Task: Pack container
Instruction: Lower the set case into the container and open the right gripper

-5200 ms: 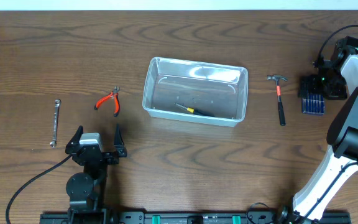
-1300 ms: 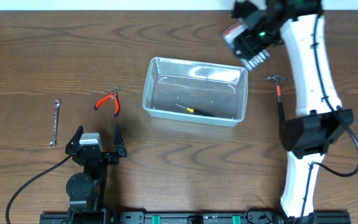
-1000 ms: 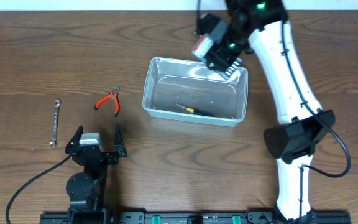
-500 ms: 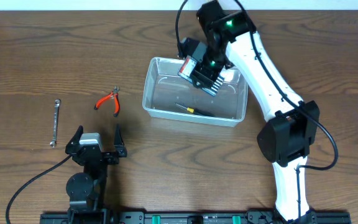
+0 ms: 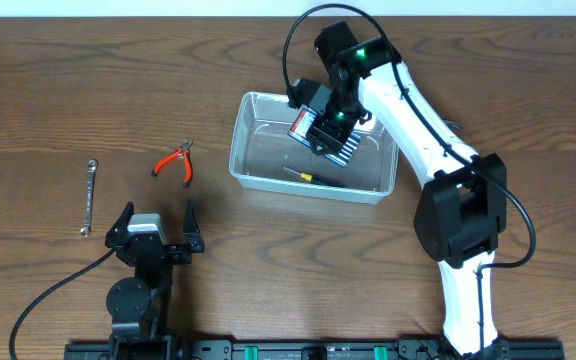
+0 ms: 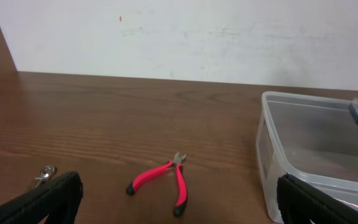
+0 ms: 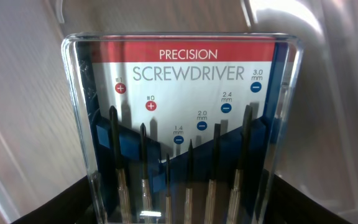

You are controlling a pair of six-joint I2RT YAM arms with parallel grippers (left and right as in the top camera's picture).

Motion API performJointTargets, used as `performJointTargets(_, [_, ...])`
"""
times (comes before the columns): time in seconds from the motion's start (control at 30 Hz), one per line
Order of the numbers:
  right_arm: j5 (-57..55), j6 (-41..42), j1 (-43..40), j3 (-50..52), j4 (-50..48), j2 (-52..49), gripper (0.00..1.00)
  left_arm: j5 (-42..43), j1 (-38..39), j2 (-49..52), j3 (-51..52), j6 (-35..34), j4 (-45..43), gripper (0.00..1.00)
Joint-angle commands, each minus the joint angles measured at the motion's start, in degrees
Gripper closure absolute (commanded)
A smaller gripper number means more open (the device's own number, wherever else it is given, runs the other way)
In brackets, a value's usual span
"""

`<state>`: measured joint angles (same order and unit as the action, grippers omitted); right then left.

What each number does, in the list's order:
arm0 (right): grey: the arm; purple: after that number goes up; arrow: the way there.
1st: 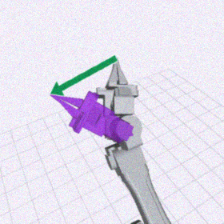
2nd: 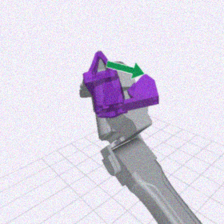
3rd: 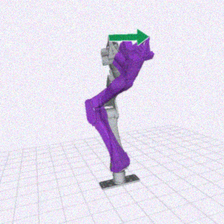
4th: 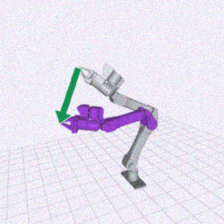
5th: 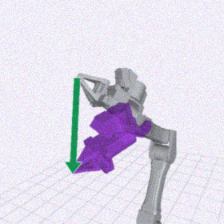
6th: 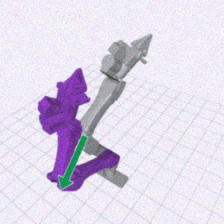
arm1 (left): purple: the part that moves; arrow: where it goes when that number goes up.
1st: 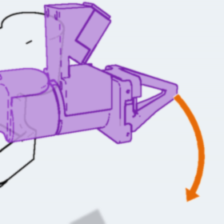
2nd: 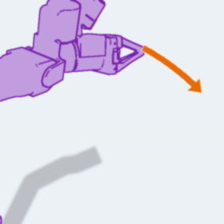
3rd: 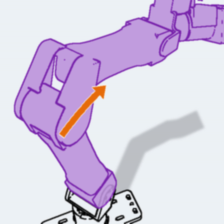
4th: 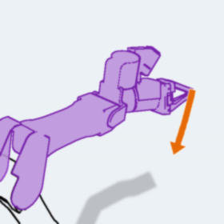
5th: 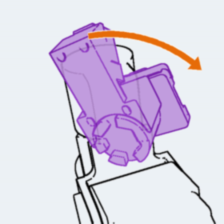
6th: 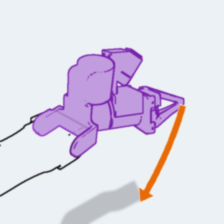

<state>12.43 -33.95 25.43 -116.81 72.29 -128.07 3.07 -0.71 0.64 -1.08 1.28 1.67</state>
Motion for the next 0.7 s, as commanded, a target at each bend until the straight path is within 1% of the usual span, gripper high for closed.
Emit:
performJointTargets(0.0, [1.55, -0.39, 0.15, 1.84, -1.03, 1.05, 0.95, 0.37, -0.2, -0.31, 0.85, -0.33, 2.16, 0.02])
performJointTargets(0.47, [1.55, 1.57, 0.09, 10.51, -8.46, 1.03, 0.93, 0.37, -0.2, -0.31, 0.85, -0.33, 2.16, 0.02])
performJointTargets(0.67, [1.55, 1.84, 0.04, 11.56, -9.79, 0.66, 0.92, 0.37, -0.2, -0.31, 0.85, -0.33, 2.16, 0.02])
